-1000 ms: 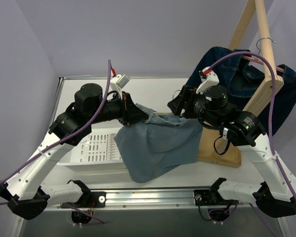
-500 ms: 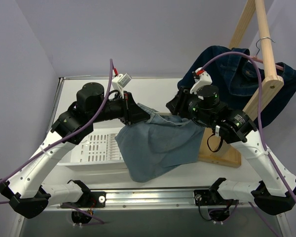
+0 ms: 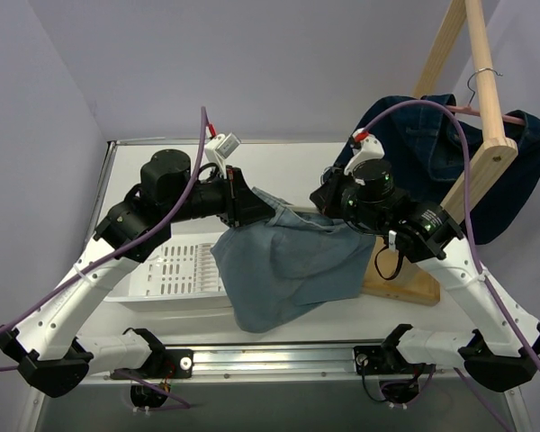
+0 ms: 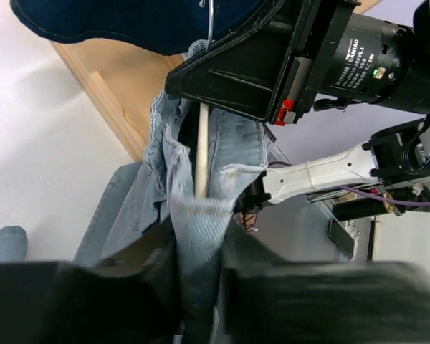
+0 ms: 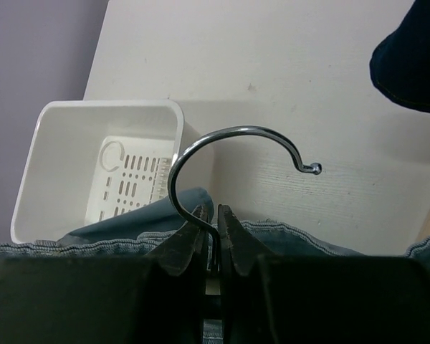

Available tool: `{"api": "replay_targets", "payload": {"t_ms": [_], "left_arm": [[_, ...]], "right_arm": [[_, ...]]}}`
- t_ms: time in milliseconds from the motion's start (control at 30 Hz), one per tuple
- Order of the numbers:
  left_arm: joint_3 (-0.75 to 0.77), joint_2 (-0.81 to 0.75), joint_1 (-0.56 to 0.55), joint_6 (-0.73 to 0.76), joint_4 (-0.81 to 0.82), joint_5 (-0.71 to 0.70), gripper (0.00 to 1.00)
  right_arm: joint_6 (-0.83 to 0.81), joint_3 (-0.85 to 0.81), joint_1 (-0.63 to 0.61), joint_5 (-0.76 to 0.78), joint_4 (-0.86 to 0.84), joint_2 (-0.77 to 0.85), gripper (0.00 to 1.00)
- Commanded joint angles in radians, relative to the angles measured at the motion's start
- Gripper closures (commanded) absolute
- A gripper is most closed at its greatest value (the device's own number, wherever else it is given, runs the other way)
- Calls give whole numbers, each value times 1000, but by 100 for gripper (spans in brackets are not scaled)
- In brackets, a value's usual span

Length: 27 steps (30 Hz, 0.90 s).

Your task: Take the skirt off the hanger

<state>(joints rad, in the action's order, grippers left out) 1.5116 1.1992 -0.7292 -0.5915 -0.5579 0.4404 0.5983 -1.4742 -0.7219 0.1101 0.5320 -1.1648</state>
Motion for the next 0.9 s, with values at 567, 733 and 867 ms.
{"api": "replay_targets", "payload": {"t_ms": [567, 733, 867], "left_arm": [[-86, -142, 4, 39, -39, 17, 54], [-99, -133, 5, 32, -37, 18, 71], [-102, -136, 4, 30, -51, 11, 84]], "right_arm": [[57, -242, -1, 171, 74, 28, 100], [58, -296, 1, 198, 102, 30, 100], [60, -331, 1, 229, 126, 28, 100]]}}
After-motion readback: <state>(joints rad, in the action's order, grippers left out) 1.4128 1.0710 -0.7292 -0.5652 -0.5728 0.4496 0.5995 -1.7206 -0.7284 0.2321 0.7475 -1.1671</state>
